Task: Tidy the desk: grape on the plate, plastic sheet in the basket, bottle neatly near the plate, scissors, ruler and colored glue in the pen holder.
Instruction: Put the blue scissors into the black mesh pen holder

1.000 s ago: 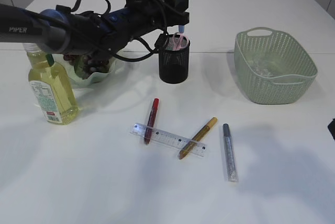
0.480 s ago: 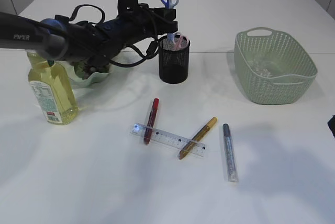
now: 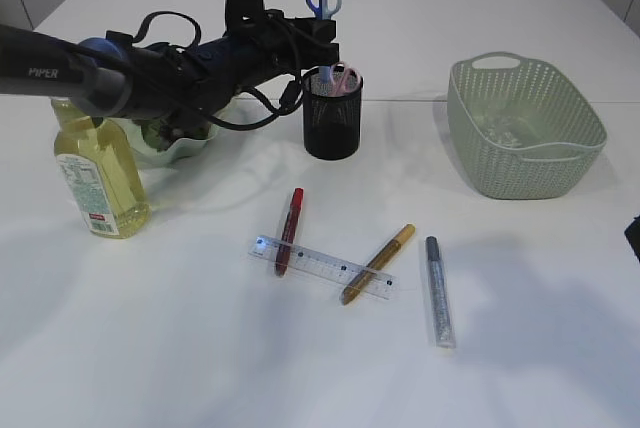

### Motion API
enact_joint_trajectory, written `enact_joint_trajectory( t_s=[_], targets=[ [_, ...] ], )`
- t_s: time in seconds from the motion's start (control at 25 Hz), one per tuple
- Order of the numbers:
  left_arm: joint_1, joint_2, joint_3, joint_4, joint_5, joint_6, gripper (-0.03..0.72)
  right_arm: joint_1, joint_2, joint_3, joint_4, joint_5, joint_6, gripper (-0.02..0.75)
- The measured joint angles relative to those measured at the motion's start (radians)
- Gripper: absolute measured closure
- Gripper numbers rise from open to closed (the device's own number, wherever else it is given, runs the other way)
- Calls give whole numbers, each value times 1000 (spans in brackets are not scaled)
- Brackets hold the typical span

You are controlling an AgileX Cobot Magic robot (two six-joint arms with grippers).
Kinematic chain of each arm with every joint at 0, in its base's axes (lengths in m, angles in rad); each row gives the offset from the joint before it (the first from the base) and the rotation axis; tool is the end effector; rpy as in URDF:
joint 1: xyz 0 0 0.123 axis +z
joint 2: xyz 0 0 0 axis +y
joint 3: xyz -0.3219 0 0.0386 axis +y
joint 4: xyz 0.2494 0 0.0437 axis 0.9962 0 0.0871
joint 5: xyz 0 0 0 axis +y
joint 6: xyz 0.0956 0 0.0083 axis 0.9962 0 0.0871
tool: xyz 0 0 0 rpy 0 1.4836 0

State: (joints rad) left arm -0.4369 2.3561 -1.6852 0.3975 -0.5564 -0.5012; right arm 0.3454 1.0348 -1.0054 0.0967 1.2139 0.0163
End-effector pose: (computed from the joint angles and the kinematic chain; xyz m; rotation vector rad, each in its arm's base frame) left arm 0.5092 -0.2594 0.1966 0.3900 1.6231 -0.6218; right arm 0.1457 0.0616 0.3684 -0.4292 2.7079 0.2356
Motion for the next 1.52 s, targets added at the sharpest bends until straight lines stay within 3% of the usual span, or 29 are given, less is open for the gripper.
enact_joint_trajectory(
  t_s=[1.2, 1.52],
  targets=[
    [0, 2, 0, 24, 104, -2, 500, 0, 0, 0, -4, -13, 0, 389],
    [0, 2, 0, 44, 105, -12, 418, 0, 0, 0, -6, -19, 0, 389]
  ],
)
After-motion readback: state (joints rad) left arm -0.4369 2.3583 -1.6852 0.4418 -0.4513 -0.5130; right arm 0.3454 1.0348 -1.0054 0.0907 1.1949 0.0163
